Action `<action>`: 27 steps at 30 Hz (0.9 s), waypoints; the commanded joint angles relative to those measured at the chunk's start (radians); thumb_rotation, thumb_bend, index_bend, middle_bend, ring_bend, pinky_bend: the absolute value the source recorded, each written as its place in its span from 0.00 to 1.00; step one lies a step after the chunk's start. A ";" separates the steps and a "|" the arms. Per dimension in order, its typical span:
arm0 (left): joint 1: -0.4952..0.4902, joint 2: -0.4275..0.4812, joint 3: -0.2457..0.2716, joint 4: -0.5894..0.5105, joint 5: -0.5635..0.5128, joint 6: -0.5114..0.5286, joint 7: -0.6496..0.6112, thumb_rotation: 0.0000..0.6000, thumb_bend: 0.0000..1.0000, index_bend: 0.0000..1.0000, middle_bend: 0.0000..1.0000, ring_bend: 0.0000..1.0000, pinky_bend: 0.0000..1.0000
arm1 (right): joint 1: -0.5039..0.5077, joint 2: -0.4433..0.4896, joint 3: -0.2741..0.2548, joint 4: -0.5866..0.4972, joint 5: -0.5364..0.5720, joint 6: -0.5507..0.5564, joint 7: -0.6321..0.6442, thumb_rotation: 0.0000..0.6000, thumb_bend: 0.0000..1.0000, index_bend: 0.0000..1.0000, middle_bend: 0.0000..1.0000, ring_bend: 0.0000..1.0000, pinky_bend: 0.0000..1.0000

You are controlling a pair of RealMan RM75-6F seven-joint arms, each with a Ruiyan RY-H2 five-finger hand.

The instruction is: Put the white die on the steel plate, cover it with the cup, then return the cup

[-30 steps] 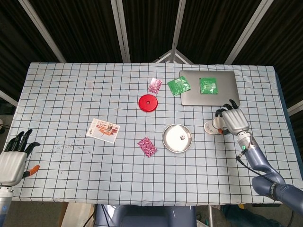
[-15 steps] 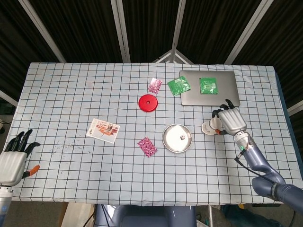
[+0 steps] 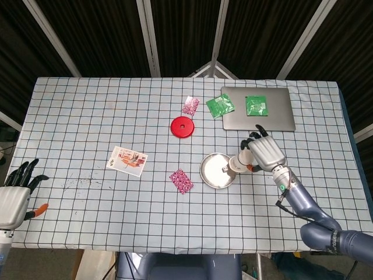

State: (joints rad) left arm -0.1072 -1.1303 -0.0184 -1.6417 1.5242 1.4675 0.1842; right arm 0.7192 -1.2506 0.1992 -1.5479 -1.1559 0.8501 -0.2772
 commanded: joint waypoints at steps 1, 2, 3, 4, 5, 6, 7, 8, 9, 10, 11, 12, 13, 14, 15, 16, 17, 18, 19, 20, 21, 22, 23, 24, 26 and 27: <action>0.001 0.004 -0.001 0.003 0.001 0.004 -0.009 1.00 0.24 0.30 0.00 0.00 0.13 | 0.026 0.000 0.022 -0.064 0.061 0.000 -0.044 1.00 0.41 0.52 0.47 0.23 0.00; 0.001 0.004 -0.001 0.004 0.001 0.003 -0.010 1.00 0.24 0.30 0.00 0.00 0.13 | 0.032 -0.004 0.023 -0.075 0.072 -0.001 -0.054 1.00 0.41 0.52 0.47 0.23 0.00; 0.001 0.005 -0.001 0.004 0.001 0.003 -0.011 1.00 0.24 0.30 0.00 0.00 0.13 | 0.037 -0.008 0.024 -0.080 0.078 -0.001 -0.062 1.00 0.41 0.52 0.47 0.23 0.00; 0.001 0.005 0.000 0.005 0.000 0.001 -0.013 1.00 0.24 0.30 0.00 0.00 0.13 | 0.043 -0.015 0.024 -0.085 0.087 0.001 -0.073 1.00 0.41 0.52 0.47 0.23 0.00; 0.000 0.006 -0.001 0.005 0.000 0.000 -0.014 1.00 0.24 0.30 0.00 0.00 0.13 | 0.049 -0.022 0.023 -0.087 0.094 0.003 -0.082 1.00 0.41 0.52 0.47 0.23 0.00; 0.000 0.006 -0.001 0.005 0.000 0.000 -0.014 1.00 0.24 0.30 0.00 0.00 0.13 | 0.052 -0.026 0.022 -0.087 0.100 0.004 -0.088 1.00 0.41 0.52 0.47 0.23 0.00; 0.000 0.007 0.000 0.005 0.000 0.001 -0.015 1.00 0.24 0.30 0.00 0.00 0.13 | 0.055 -0.032 0.021 -0.085 0.106 0.006 -0.094 1.00 0.41 0.52 0.47 0.23 0.00; 0.001 0.007 0.000 0.004 0.001 0.002 -0.016 1.00 0.24 0.30 0.00 0.00 0.13 | 0.058 -0.039 0.019 -0.082 0.110 0.009 -0.097 1.00 0.41 0.52 0.47 0.23 0.00; 0.002 0.008 0.000 0.004 0.002 0.003 -0.017 1.00 0.24 0.30 0.00 0.00 0.13 | 0.059 -0.045 0.017 -0.076 0.111 0.011 -0.097 1.00 0.41 0.52 0.47 0.23 0.00; 0.002 0.008 0.000 0.005 0.002 0.004 -0.017 1.00 0.24 0.31 0.00 0.00 0.13 | 0.059 -0.050 0.015 -0.072 0.112 0.013 -0.095 1.00 0.42 0.52 0.47 0.23 0.00; 0.002 0.008 0.000 0.005 0.002 0.005 -0.017 1.00 0.24 0.31 0.00 0.00 0.13 | 0.058 -0.058 0.014 -0.063 0.111 0.017 -0.089 1.00 0.42 0.52 0.47 0.23 0.00; 0.002 0.008 0.000 0.005 0.001 0.005 -0.016 1.00 0.24 0.31 0.00 0.00 0.13 | 0.057 -0.066 0.012 -0.053 0.109 0.022 -0.082 1.00 0.42 0.52 0.47 0.23 0.00; 0.002 0.008 0.000 0.005 0.000 0.004 -0.015 1.00 0.24 0.31 0.00 0.00 0.13 | 0.055 -0.071 0.009 -0.045 0.107 0.024 -0.079 1.00 0.42 0.52 0.47 0.23 0.00; 0.002 0.008 -0.001 0.005 -0.001 0.003 -0.014 1.00 0.24 0.31 0.00 0.00 0.13 | 0.054 -0.077 0.004 -0.034 0.105 0.025 -0.074 1.00 0.42 0.52 0.47 0.23 0.00; 0.002 0.007 -0.001 0.005 -0.002 0.003 -0.013 1.00 0.24 0.31 0.00 0.00 0.13 | 0.053 -0.081 0.002 -0.026 0.102 0.026 -0.072 1.00 0.42 0.52 0.47 0.23 0.00; 0.001 0.006 -0.001 0.005 -0.003 0.002 -0.011 1.00 0.24 0.31 0.00 0.00 0.13 | 0.052 -0.087 -0.002 -0.014 0.098 0.027 -0.067 1.00 0.42 0.52 0.47 0.23 0.00; 0.001 0.006 -0.002 0.005 -0.004 0.001 -0.009 1.00 0.24 0.31 0.00 0.00 0.13 | 0.051 -0.090 -0.005 -0.008 0.095 0.028 -0.064 1.00 0.42 0.52 0.47 0.23 0.00; 0.001 0.005 -0.001 0.005 -0.004 0.001 -0.007 1.00 0.24 0.31 0.00 0.00 0.13 | 0.050 -0.093 -0.007 -0.002 0.091 0.029 -0.058 1.00 0.42 0.52 0.47 0.23 0.00; 0.001 0.004 -0.002 0.005 -0.004 0.000 -0.004 1.00 0.24 0.31 0.00 0.00 0.13 | 0.049 -0.096 -0.009 0.004 0.087 0.029 -0.052 1.00 0.42 0.52 0.47 0.23 0.00; 0.000 0.003 -0.002 0.005 -0.005 0.000 -0.001 1.00 0.24 0.31 0.00 0.00 0.13 | 0.047 -0.099 -0.012 0.011 0.081 0.029 -0.043 1.00 0.42 0.52 0.47 0.23 0.00; 0.000 0.002 -0.001 0.005 -0.005 -0.001 0.001 1.00 0.24 0.31 0.00 0.00 0.13 | 0.046 -0.100 -0.014 0.015 0.077 0.030 -0.038 1.00 0.42 0.52 0.47 0.23 0.00; 0.000 0.001 -0.001 0.004 -0.005 -0.001 0.004 1.00 0.24 0.31 0.00 0.00 0.13 | 0.044 -0.103 -0.016 0.020 0.070 0.030 -0.029 1.00 0.42 0.52 0.47 0.23 0.00; 0.000 0.000 -0.001 0.004 -0.005 -0.002 0.006 1.00 0.24 0.31 0.00 0.00 0.13 | 0.042 -0.104 -0.018 0.023 0.066 0.031 -0.023 1.00 0.42 0.52 0.47 0.23 0.00; 0.000 -0.001 -0.001 0.004 -0.005 -0.001 0.007 1.00 0.24 0.31 0.00 0.00 0.13 | 0.040 -0.106 -0.021 0.027 0.059 0.032 -0.015 1.00 0.42 0.52 0.47 0.23 0.00; 0.000 -0.002 -0.001 0.004 -0.006 -0.001 0.011 1.00 0.24 0.31 0.00 0.00 0.13 | 0.037 -0.110 -0.025 0.033 0.048 0.033 -0.003 1.00 0.42 0.53 0.47 0.23 0.00; -0.001 -0.002 -0.001 0.003 -0.006 -0.002 0.013 1.00 0.24 0.31 0.00 0.00 0.13 | 0.036 -0.112 -0.027 0.035 0.043 0.034 0.003 1.00 0.42 0.53 0.47 0.23 0.00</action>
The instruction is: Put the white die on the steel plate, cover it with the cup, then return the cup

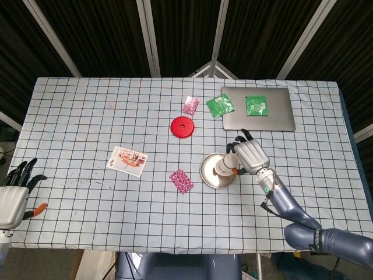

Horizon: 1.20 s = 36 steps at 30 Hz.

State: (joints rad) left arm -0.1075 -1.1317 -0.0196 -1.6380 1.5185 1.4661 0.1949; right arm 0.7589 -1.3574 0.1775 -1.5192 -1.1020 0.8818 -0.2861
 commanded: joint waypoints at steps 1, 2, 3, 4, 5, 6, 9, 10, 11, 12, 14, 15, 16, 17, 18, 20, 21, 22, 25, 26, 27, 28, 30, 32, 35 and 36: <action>0.000 -0.001 0.000 0.000 -0.001 -0.001 0.002 1.00 0.24 0.31 0.00 0.00 0.13 | -0.004 -0.007 -0.006 0.007 -0.013 0.002 0.014 1.00 0.42 0.53 0.47 0.23 0.00; -0.001 -0.002 0.000 -0.001 -0.002 -0.002 0.005 1.00 0.24 0.31 0.00 0.00 0.13 | -0.005 -0.010 -0.008 0.009 -0.021 0.003 0.021 1.00 0.42 0.53 0.47 0.23 0.00; -0.001 -0.002 0.000 -0.001 -0.002 -0.002 0.006 1.00 0.24 0.31 0.00 0.00 0.13 | -0.005 -0.012 -0.009 0.010 -0.026 0.004 0.025 1.00 0.42 0.53 0.47 0.23 0.00; -0.001 -0.003 0.000 -0.001 -0.002 -0.003 0.008 1.00 0.24 0.31 0.00 0.00 0.13 | -0.005 -0.014 -0.010 0.012 -0.033 0.005 0.030 1.00 0.42 0.53 0.47 0.23 0.00; -0.002 -0.003 0.000 -0.001 -0.002 -0.004 0.009 1.00 0.24 0.31 0.00 0.00 0.13 | -0.005 -0.017 -0.010 0.013 -0.039 0.007 0.035 1.00 0.42 0.53 0.47 0.23 0.00; -0.002 -0.004 0.000 -0.002 -0.002 -0.004 0.009 1.00 0.24 0.31 0.00 0.00 0.13 | -0.005 -0.020 -0.010 0.013 -0.044 0.007 0.040 1.00 0.42 0.53 0.47 0.23 0.00; -0.002 -0.003 0.000 -0.002 -0.002 -0.004 0.008 1.00 0.24 0.31 0.00 0.00 0.13 | -0.004 -0.026 -0.011 0.016 -0.052 0.009 0.048 1.00 0.43 0.53 0.47 0.23 0.00; -0.002 -0.003 0.000 -0.001 -0.003 -0.004 0.007 1.00 0.24 0.31 0.00 0.00 0.13 | -0.004 -0.028 -0.011 0.018 -0.054 0.009 0.051 1.00 0.43 0.53 0.47 0.23 0.00; -0.002 -0.003 0.000 -0.001 -0.003 -0.004 0.007 1.00 0.24 0.31 0.00 0.00 0.13 | -0.004 -0.031 -0.011 0.020 -0.055 0.009 0.052 1.00 0.43 0.53 0.47 0.23 0.00; -0.002 -0.002 0.000 -0.001 -0.004 -0.004 0.007 1.00 0.24 0.31 0.00 0.00 0.13 | -0.003 -0.034 -0.012 0.024 -0.055 0.008 0.054 1.00 0.43 0.53 0.47 0.23 0.00; -0.001 -0.001 -0.001 0.000 -0.004 -0.003 0.005 1.00 0.24 0.31 0.00 0.00 0.13 | -0.002 -0.042 -0.013 0.031 -0.055 0.006 0.056 1.00 0.43 0.53 0.47 0.23 0.00; -0.001 -0.001 -0.001 0.000 -0.004 -0.003 0.004 1.00 0.24 0.31 0.00 0.00 0.13 | -0.001 -0.045 -0.014 0.035 -0.055 0.004 0.056 1.00 0.43 0.53 0.47 0.23 0.00; -0.001 -0.001 -0.001 0.000 -0.004 -0.002 0.004 1.00 0.24 0.31 0.00 0.00 0.13 | 0.000 -0.050 -0.014 0.042 -0.054 0.002 0.058 1.00 0.43 0.53 0.47 0.23 0.00; -0.001 -0.001 -0.001 0.000 -0.004 -0.002 0.003 1.00 0.24 0.31 0.00 0.00 0.13 | 0.001 -0.055 -0.014 0.047 -0.053 0.000 0.060 1.00 0.43 0.53 0.47 0.23 0.00; -0.001 -0.001 -0.001 0.001 -0.004 -0.002 0.002 1.00 0.24 0.31 0.00 0.00 0.13 | 0.001 -0.058 -0.014 0.052 -0.052 -0.001 0.062 1.00 0.43 0.53 0.47 0.23 0.00; -0.002 -0.001 -0.001 0.001 -0.004 -0.003 0.003 1.00 0.24 0.31 0.00 0.00 0.13 | 0.002 -0.065 -0.012 0.063 -0.050 -0.004 0.069 1.00 0.43 0.53 0.47 0.23 0.00; -0.002 -0.001 -0.001 0.001 -0.005 -0.003 0.003 1.00 0.24 0.31 0.00 0.00 0.13 | 0.003 -0.067 -0.012 0.066 -0.050 -0.005 0.072 1.00 0.43 0.54 0.47 0.23 0.00; -0.002 -0.002 -0.002 0.002 -0.005 -0.003 0.004 1.00 0.24 0.31 0.00 0.00 0.13 | 0.003 -0.068 -0.013 0.071 -0.050 -0.008 0.074 1.00 0.43 0.54 0.47 0.23 0.00; -0.003 -0.003 -0.002 0.002 -0.007 -0.006 0.007 1.00 0.24 0.31 0.00 0.00 0.13 | 0.003 -0.072 -0.015 0.084 -0.054 -0.009 0.077 1.00 0.43 0.54 0.47 0.23 0.00; -0.003 -0.004 -0.002 0.002 -0.007 -0.006 0.008 1.00 0.24 0.31 0.00 0.00 0.13 | 0.002 -0.073 -0.017 0.087 -0.055 -0.010 0.079 1.00 0.43 0.54 0.47 0.23 0.00; -0.004 -0.004 -0.002 0.002 -0.007 -0.006 0.010 1.00 0.24 0.31 0.00 0.00 0.13 | 0.002 -0.075 -0.017 0.092 -0.056 -0.011 0.082 1.00 0.43 0.54 0.47 0.23 0.00; -0.004 -0.005 -0.001 0.002 -0.007 -0.007 0.012 1.00 0.24 0.31 0.00 0.00 0.13 | 0.002 -0.079 -0.017 0.097 -0.057 -0.011 0.086 1.00 0.43 0.54 0.47 0.23 0.00; -0.004 -0.006 0.000 0.001 -0.006 -0.007 0.015 1.00 0.24 0.31 0.00 0.00 0.13 | 0.003 -0.084 -0.017 0.106 -0.060 -0.015 0.093 1.00 0.43 0.54 0.47 0.23 0.00; -0.003 -0.006 0.000 0.001 -0.005 -0.006 0.017 1.00 0.24 0.31 0.00 0.00 0.13 | 0.005 -0.088 -0.018 0.113 -0.067 -0.017 0.098 1.00 0.43 0.54 0.47 0.23 0.00; -0.003 -0.006 -0.001 0.001 -0.008 -0.006 0.019 1.00 0.24 0.31 0.00 0.00 0.13 | 0.008 -0.098 -0.018 0.125 -0.075 -0.019 0.105 1.00 0.43 0.54 0.47 0.23 0.00; -0.003 -0.006 -0.001 0.000 -0.009 -0.006 0.019 1.00 0.24 0.31 0.00 0.00 0.13 | 0.009 -0.100 -0.018 0.127 -0.076 -0.020 0.107 1.00 0.43 0.54 0.47 0.23 0.00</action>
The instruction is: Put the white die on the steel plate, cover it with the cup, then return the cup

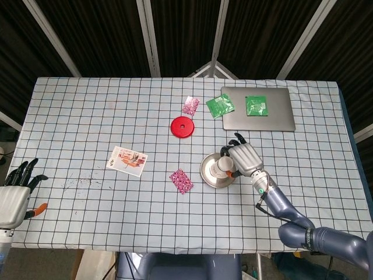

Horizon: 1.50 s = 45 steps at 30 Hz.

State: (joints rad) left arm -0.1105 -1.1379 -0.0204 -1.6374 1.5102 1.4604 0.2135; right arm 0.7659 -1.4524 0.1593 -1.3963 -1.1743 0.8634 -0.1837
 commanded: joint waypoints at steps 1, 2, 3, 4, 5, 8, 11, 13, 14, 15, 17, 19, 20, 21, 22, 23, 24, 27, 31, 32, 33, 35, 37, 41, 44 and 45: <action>0.000 0.000 -0.001 0.000 -0.001 0.000 0.000 1.00 0.24 0.31 0.00 0.00 0.13 | 0.003 -0.009 0.000 0.008 -0.005 -0.002 0.007 1.00 0.43 0.54 0.47 0.23 0.00; 0.000 0.000 -0.001 0.000 -0.002 0.000 0.001 1.00 0.24 0.31 0.00 0.00 0.13 | 0.003 -0.013 0.000 0.012 -0.007 -0.003 0.009 1.00 0.43 0.54 0.47 0.23 0.00; 0.000 0.000 -0.001 0.000 -0.002 0.000 0.001 1.00 0.24 0.31 0.00 0.00 0.13 | 0.004 -0.015 0.000 0.014 -0.008 -0.003 0.011 1.00 0.43 0.54 0.47 0.23 0.00; -0.001 0.000 -0.001 0.000 -0.003 -0.002 0.001 1.00 0.24 0.31 0.00 0.00 0.13 | 0.004 -0.018 0.001 0.017 -0.009 -0.004 0.012 1.00 0.43 0.54 0.47 0.23 0.00; -0.001 0.000 -0.001 0.001 -0.003 -0.003 0.002 1.00 0.24 0.31 0.00 0.00 0.13 | 0.005 -0.021 0.001 0.019 -0.011 -0.004 0.014 1.00 0.43 0.54 0.47 0.23 0.00; -0.003 -0.002 0.000 0.001 -0.002 -0.007 0.005 1.00 0.24 0.31 0.00 0.00 0.13 | 0.008 -0.032 0.003 0.025 -0.017 -0.002 0.019 1.00 0.43 0.54 0.47 0.23 0.00; -0.004 -0.002 0.001 0.000 -0.001 -0.007 0.005 1.00 0.24 0.31 0.00 0.00 0.13 | 0.013 -0.043 0.010 0.031 -0.022 0.000 0.026 1.00 0.44 0.54 0.47 0.23 0.00; -0.003 -0.001 0.000 0.000 -0.004 -0.006 0.003 1.00 0.24 0.31 0.00 0.00 0.13 | 0.017 -0.050 0.014 0.035 -0.022 0.000 0.028 1.00 0.44 0.54 0.47 0.23 0.00; -0.002 0.000 -0.001 0.001 -0.005 -0.004 0.002 1.00 0.24 0.31 0.00 0.00 0.13 | 0.019 -0.054 0.017 0.036 -0.022 0.002 0.028 1.00 0.45 0.54 0.47 0.23 0.00; -0.002 0.001 -0.002 0.001 -0.006 -0.004 0.001 1.00 0.24 0.31 0.00 0.00 0.13 | 0.021 -0.058 0.020 0.038 -0.022 0.004 0.028 1.00 0.45 0.54 0.47 0.23 0.00; -0.001 0.002 -0.002 0.001 -0.007 -0.004 -0.001 1.00 0.24 0.31 0.00 0.00 0.13 | 0.024 -0.064 0.026 0.041 -0.021 0.006 0.031 1.00 0.45 0.54 0.47 0.23 0.00; -0.002 0.002 -0.001 0.001 -0.006 -0.005 -0.002 1.00 0.24 0.31 0.00 0.00 0.13 | 0.026 -0.070 0.034 0.046 -0.018 0.008 0.037 1.00 0.45 0.54 0.47 0.23 0.00; -0.003 0.002 -0.001 0.002 -0.005 -0.006 -0.003 1.00 0.24 0.31 0.00 0.00 0.13 | 0.027 -0.074 0.036 0.050 -0.017 0.010 0.040 1.00 0.45 0.54 0.47 0.23 0.00; -0.003 0.002 -0.001 0.002 -0.004 -0.006 -0.003 1.00 0.24 0.31 0.00 0.00 0.13 | 0.028 -0.078 0.039 0.054 -0.017 0.011 0.043 1.00 0.45 0.54 0.47 0.23 0.00; -0.003 0.002 0.000 0.002 -0.004 -0.006 -0.003 1.00 0.24 0.31 0.00 0.00 0.13 | 0.029 -0.081 0.040 0.058 -0.018 0.012 0.044 1.00 0.45 0.54 0.47 0.23 0.00; -0.003 0.002 0.000 0.002 -0.004 -0.007 -0.002 1.00 0.24 0.31 0.00 0.00 0.13 | 0.029 -0.085 0.041 0.063 -0.020 0.015 0.046 1.00 0.45 0.54 0.47 0.23 0.00; -0.004 0.001 0.000 0.002 -0.004 -0.007 -0.002 1.00 0.24 0.32 0.00 0.00 0.13 | 0.029 -0.089 0.042 0.068 -0.022 0.019 0.047 1.00 0.45 0.54 0.47 0.23 0.00; -0.004 0.001 0.000 0.002 -0.005 -0.007 0.000 1.00 0.24 0.32 0.00 0.00 0.13 | 0.029 -0.102 0.045 0.086 -0.026 0.030 0.054 1.00 0.45 0.54 0.47 0.23 0.00; -0.003 0.000 0.000 0.001 -0.006 -0.007 0.003 1.00 0.24 0.32 0.00 0.00 0.13 | 0.026 -0.109 0.045 0.107 -0.029 0.037 0.058 1.00 0.45 0.55 0.47 0.23 0.00; -0.003 0.000 0.000 0.001 -0.006 -0.007 0.004 1.00 0.24 0.32 0.00 0.00 0.13 | 0.025 -0.108 0.044 0.108 -0.028 0.034 0.061 1.00 0.45 0.55 0.47 0.23 0.00; -0.003 0.000 0.000 0.001 -0.006 -0.007 0.004 1.00 0.24 0.32 0.00 0.00 0.13 | 0.023 -0.106 0.042 0.108 -0.027 0.031 0.065 1.00 0.45 0.55 0.47 0.23 0.00; -0.004 -0.001 0.000 0.001 -0.006 -0.008 0.006 1.00 0.24 0.32 0.00 0.00 0.13 | 0.019 -0.101 0.039 0.109 -0.029 0.029 0.068 1.00 0.45 0.55 0.47 0.23 0.00; -0.004 -0.001 0.001 0.001 -0.007 -0.009 0.008 1.00 0.24 0.32 0.00 0.00 0.13 | 0.015 -0.095 0.033 0.108 -0.033 0.029 0.069 1.00 0.45 0.55 0.47 0.23 0.00; -0.004 -0.002 0.001 0.000 -0.006 -0.008 0.010 1.00 0.24 0.32 0.00 0.00 0.13 | 0.004 -0.074 0.021 0.095 -0.045 0.034 0.067 1.00 0.45 0.56 0.47 0.23 0.00; -0.004 -0.002 0.001 0.000 -0.007 -0.009 0.011 1.00 0.24 0.32 0.00 0.00 0.13 | -0.004 -0.053 0.012 0.072 -0.063 0.046 0.062 1.00 0.45 0.56 0.47 0.23 0.00; -0.005 -0.002 0.001 0.000 -0.007 -0.009 0.012 1.00 0.24 0.32 0.00 0.00 0.13 | -0.008 -0.045 0.007 0.062 -0.071 0.051 0.058 1.00 0.45 0.56 0.47 0.23 0.00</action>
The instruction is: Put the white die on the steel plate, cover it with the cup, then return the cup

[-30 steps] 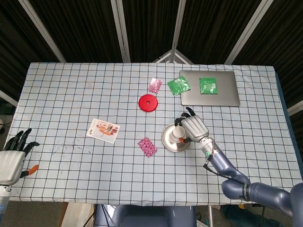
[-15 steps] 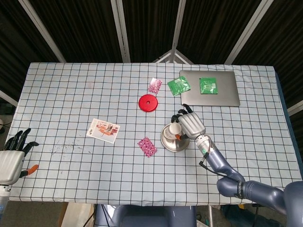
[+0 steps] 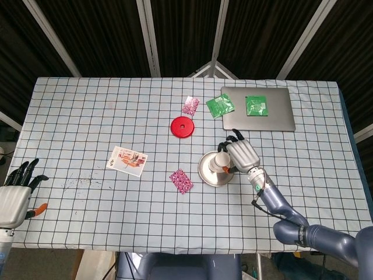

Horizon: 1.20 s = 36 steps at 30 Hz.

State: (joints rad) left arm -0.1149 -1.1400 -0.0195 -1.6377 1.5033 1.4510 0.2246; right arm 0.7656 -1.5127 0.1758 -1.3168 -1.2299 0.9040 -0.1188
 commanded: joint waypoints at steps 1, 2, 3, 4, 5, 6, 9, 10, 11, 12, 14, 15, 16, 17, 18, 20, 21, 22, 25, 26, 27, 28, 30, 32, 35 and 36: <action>0.000 0.000 0.001 -0.001 0.001 0.000 0.001 1.00 0.24 0.32 0.00 0.00 0.13 | -0.011 0.023 -0.013 -0.029 -0.021 0.015 -0.009 1.00 0.45 0.56 0.47 0.23 0.00; 0.000 0.000 0.001 -0.001 0.002 0.000 0.001 1.00 0.24 0.32 0.00 0.00 0.13 | -0.014 0.028 -0.015 -0.036 -0.024 0.017 -0.009 1.00 0.45 0.56 0.47 0.23 0.00; 0.000 0.000 0.002 -0.002 0.003 0.000 0.000 1.00 0.24 0.32 0.00 0.00 0.13 | -0.017 0.034 -0.017 -0.047 -0.027 0.020 -0.009 1.00 0.45 0.56 0.47 0.23 0.00; 0.000 0.001 0.002 -0.002 0.004 0.002 -0.001 1.00 0.24 0.32 0.00 0.00 0.13 | -0.020 0.040 -0.020 -0.058 -0.030 0.021 -0.008 1.00 0.45 0.56 0.47 0.23 0.00; 0.001 0.001 0.002 -0.002 0.005 0.003 -0.002 1.00 0.24 0.32 0.00 0.00 0.13 | -0.023 0.043 -0.022 -0.065 -0.032 0.023 -0.005 1.00 0.45 0.56 0.47 0.23 0.00; 0.002 0.002 0.001 -0.002 0.005 0.006 -0.005 1.00 0.24 0.32 0.00 0.00 0.13 | -0.028 0.047 -0.025 -0.080 -0.037 0.027 0.002 1.00 0.45 0.56 0.47 0.23 0.00; 0.005 0.005 0.000 -0.002 0.004 0.011 -0.009 1.00 0.24 0.32 0.00 0.00 0.13 | -0.034 0.056 -0.032 -0.102 -0.044 0.027 0.010 1.00 0.45 0.56 0.47 0.23 0.00; 0.005 0.005 0.000 -0.002 0.003 0.011 -0.010 1.00 0.24 0.32 0.00 0.00 0.13 | -0.035 0.058 -0.033 -0.107 -0.045 0.026 0.013 1.00 0.45 0.56 0.47 0.23 0.00; 0.005 0.006 0.000 -0.002 0.003 0.012 -0.011 1.00 0.24 0.32 0.00 0.00 0.13 | -0.037 0.060 -0.033 -0.118 -0.044 0.024 0.018 1.00 0.45 0.56 0.47 0.23 0.00; 0.005 0.006 0.000 -0.002 0.003 0.011 -0.012 1.00 0.24 0.32 0.00 0.00 0.13 | -0.038 0.063 -0.034 -0.127 -0.043 0.020 0.024 1.00 0.45 0.57 0.47 0.23 0.00; 0.004 0.006 0.001 -0.002 0.005 0.010 -0.012 1.00 0.24 0.32 0.00 0.00 0.13 | -0.039 0.067 -0.035 -0.146 -0.042 0.012 0.036 1.00 0.45 0.57 0.47 0.23 0.00; 0.004 0.006 0.001 -0.002 0.006 0.009 -0.013 1.00 0.24 0.32 0.00 0.00 0.13 | -0.038 0.067 -0.036 -0.149 -0.043 0.010 0.037 1.00 0.45 0.57 0.47 0.23 0.00; 0.003 0.006 0.002 -0.002 0.007 0.008 -0.013 1.00 0.24 0.32 0.00 0.00 0.13 | -0.038 0.066 -0.038 -0.152 -0.046 0.008 0.035 1.00 0.45 0.57 0.47 0.23 0.00; 0.003 0.006 0.002 -0.002 0.007 0.008 -0.013 1.00 0.24 0.32 0.00 0.00 0.13 | -0.037 0.064 -0.039 -0.153 -0.048 0.007 0.032 1.00 0.45 0.57 0.47 0.23 0.00; 0.003 0.006 0.002 -0.002 0.006 0.007 -0.013 1.00 0.24 0.32 0.00 0.00 0.13 | -0.036 0.061 -0.039 -0.153 -0.050 0.007 0.030 1.00 0.45 0.57 0.47 0.23 0.00; 0.003 0.006 0.001 -0.002 0.006 0.008 -0.014 1.00 0.24 0.32 0.00 0.00 0.13 | -0.033 0.054 -0.038 -0.152 -0.051 0.007 0.030 1.00 0.45 0.57 0.47 0.23 0.00; 0.004 0.007 0.001 -0.002 0.006 0.009 -0.015 1.00 0.24 0.33 0.00 0.00 0.13 | -0.032 0.051 -0.036 -0.151 -0.051 0.007 0.030 1.00 0.45 0.57 0.47 0.23 0.00; 0.004 0.007 0.001 -0.002 0.006 0.010 -0.016 1.00 0.24 0.33 0.00 0.00 0.13 | -0.030 0.047 -0.034 -0.151 -0.051 0.006 0.031 1.00 0.45 0.57 0.47 0.23 0.00; 0.004 0.008 0.000 -0.001 0.006 0.011 -0.018 1.00 0.24 0.33 0.00 0.00 0.13 | -0.023 0.038 -0.028 -0.145 -0.052 0.002 0.031 1.00 0.45 0.57 0.47 0.23 0.00; 0.004 0.008 0.000 -0.001 0.006 0.010 -0.018 1.00 0.24 0.33 0.00 0.00 0.13 | -0.021 0.035 -0.026 -0.143 -0.051 0.001 0.032 1.00 0.45 0.57 0.47 0.23 0.00; 0.004 0.008 0.001 0.000 0.006 0.009 -0.018 1.00 0.24 0.33 0.00 0.00 0.13 | -0.017 0.029 -0.023 -0.138 -0.049 -0.002 0.032 1.00 0.45 0.57 0.47 0.23 0.00; 0.003 0.008 0.001 0.000 0.007 0.008 -0.018 1.00 0.24 0.33 0.00 0.00 0.13 | -0.013 0.023 -0.019 -0.132 -0.046 -0.005 0.034 1.00 0.45 0.57 0.47 0.23 0.00; 0.003 0.008 0.002 0.000 0.007 0.007 -0.019 1.00 0.24 0.33 0.00 0.00 0.13 | -0.005 0.010 -0.011 -0.116 -0.039 -0.014 0.037 1.00 0.45 0.57 0.47 0.23 0.00; 0.004 0.009 0.001 0.000 0.007 0.010 -0.020 1.00 0.24 0.33 0.00 0.00 0.13 | 0.001 -0.002 -0.006 -0.099 -0.033 -0.021 0.042 1.00 0.45 0.57 0.47 0.23 0.00; 0.005 0.009 -0.001 0.001 0.004 0.011 -0.022 1.00 0.24 0.33 0.00 0.00 0.13 | 0.008 -0.015 -0.001 -0.072 -0.032 -0.025 0.044 1.00 0.45 0.57 0.47 0.23 0.00; 0.005 0.009 -0.001 0.001 0.003 0.011 -0.022 1.00 0.24 0.33 0.00 0.00 0.13 | 0.010 -0.020 0.001 -0.061 -0.031 -0.025 0.046 1.00 0.45 0.57 0.47 0.23 0.00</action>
State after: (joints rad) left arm -0.1101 -1.1307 -0.0208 -1.6363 1.5066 1.4620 0.2028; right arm 0.7710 -1.5252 0.1730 -1.3897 -1.2628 0.8813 -0.0754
